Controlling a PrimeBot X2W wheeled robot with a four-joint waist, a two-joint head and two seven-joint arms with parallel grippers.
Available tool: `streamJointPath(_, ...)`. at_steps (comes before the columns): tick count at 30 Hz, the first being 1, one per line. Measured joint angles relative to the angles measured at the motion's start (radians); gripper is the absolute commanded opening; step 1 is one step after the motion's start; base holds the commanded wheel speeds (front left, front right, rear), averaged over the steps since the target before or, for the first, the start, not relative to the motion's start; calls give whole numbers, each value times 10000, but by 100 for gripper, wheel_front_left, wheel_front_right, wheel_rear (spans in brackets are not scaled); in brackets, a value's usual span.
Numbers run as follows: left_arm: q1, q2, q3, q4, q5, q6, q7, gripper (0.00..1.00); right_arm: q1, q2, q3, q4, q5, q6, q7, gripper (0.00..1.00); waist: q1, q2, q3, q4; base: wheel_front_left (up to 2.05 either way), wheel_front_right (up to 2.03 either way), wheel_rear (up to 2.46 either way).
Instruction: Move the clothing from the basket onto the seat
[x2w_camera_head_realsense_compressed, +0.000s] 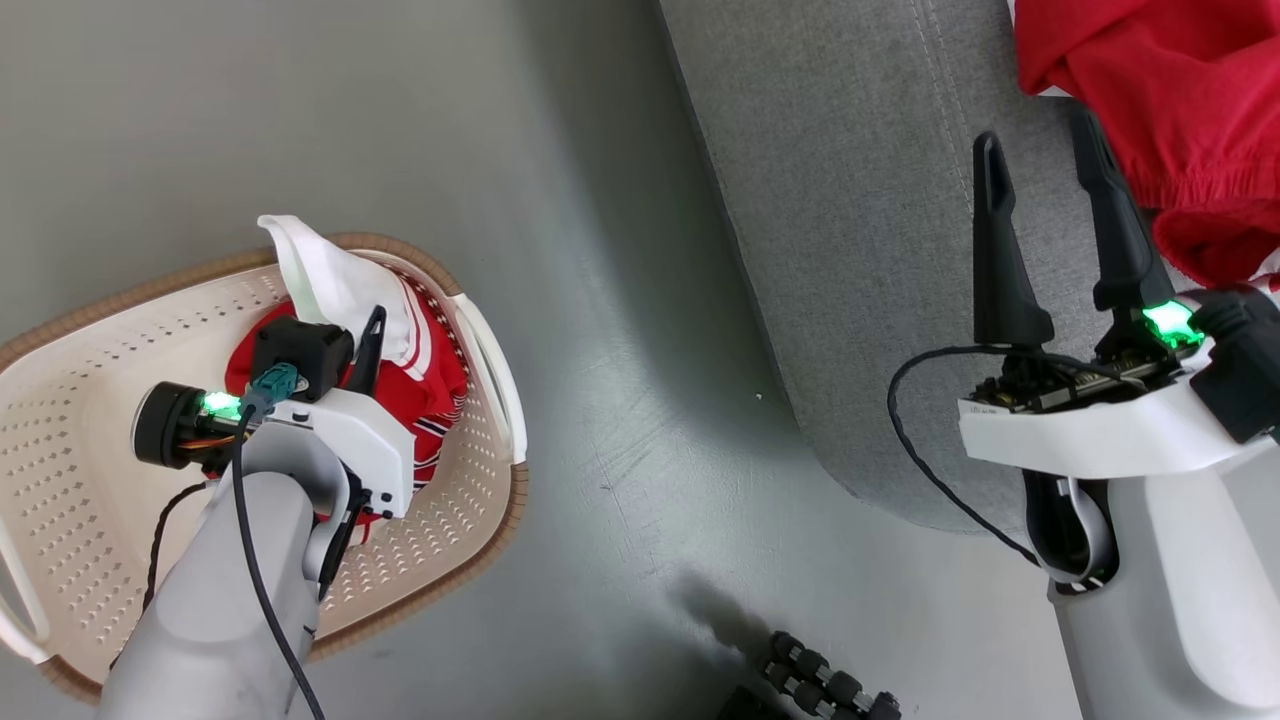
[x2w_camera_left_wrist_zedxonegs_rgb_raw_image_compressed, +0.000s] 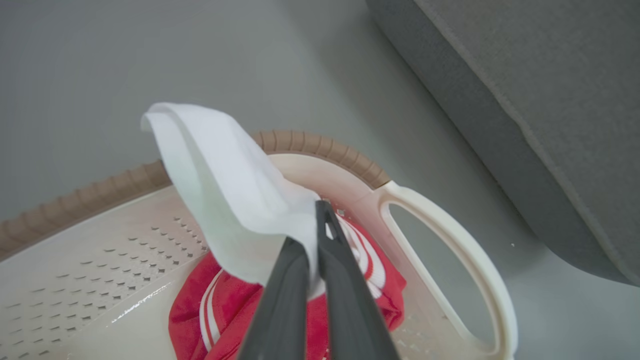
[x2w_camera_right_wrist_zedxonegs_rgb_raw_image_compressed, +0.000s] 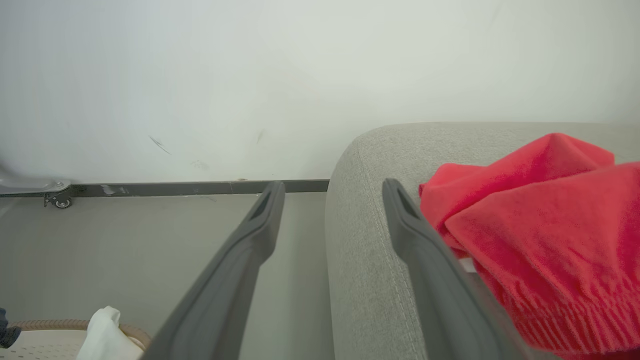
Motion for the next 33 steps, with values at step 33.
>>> streamJointPath(33, 334, -4, -102, -2888, 581, 293, -564, 0, -1301, -71, 629, 481, -955, 0, -69, 100, 0, 0, -1299, 1502, 0, 0, 0)
